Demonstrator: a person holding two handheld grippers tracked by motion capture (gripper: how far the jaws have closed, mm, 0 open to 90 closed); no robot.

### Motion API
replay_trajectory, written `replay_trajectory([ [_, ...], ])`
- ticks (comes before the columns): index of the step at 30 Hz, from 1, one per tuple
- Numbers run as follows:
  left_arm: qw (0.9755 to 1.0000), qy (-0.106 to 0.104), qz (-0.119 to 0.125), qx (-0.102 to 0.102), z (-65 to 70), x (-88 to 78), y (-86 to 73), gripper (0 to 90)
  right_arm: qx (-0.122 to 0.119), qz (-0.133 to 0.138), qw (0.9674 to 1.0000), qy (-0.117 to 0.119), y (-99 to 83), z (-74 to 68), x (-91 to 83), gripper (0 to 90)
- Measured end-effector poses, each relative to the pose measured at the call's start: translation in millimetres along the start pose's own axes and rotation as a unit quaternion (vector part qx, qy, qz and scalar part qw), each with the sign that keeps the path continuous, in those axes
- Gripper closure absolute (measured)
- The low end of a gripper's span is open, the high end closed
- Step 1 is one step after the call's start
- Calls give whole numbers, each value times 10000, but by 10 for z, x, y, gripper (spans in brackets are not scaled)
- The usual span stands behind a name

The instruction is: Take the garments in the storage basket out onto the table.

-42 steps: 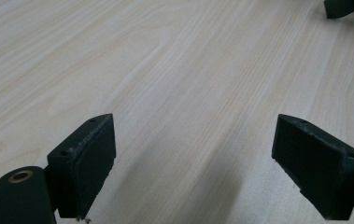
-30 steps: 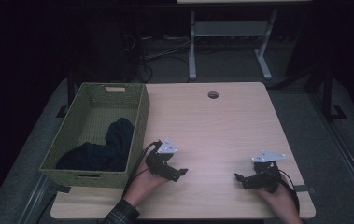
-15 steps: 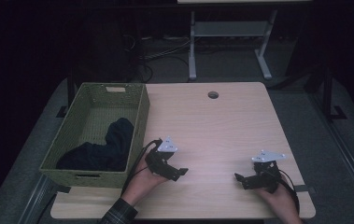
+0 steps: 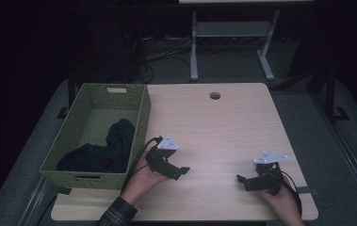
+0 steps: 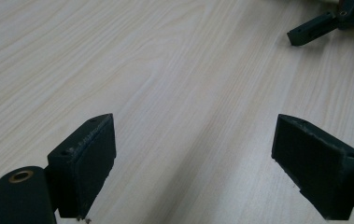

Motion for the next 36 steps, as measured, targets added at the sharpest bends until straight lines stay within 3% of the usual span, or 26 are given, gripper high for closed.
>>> replay_trajectory([
  [24,9999,-111,42,88,69,-186,186,134,4,2,10000,3,1,-1,0,12],
  [36,9998,-50,77,160,21,-322,270,135,-9,8,10000,1,2,1,0,12],
])
Point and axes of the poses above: each handheld gripper's, and its own axes: x roughly forward along the jaws, y roughly out of its top, z roughly to its right, the point moved 10 cm from there along x, roughly forward along the jaws, and after that the axes turned 12 degrees about -x, right-handed, at the moved point
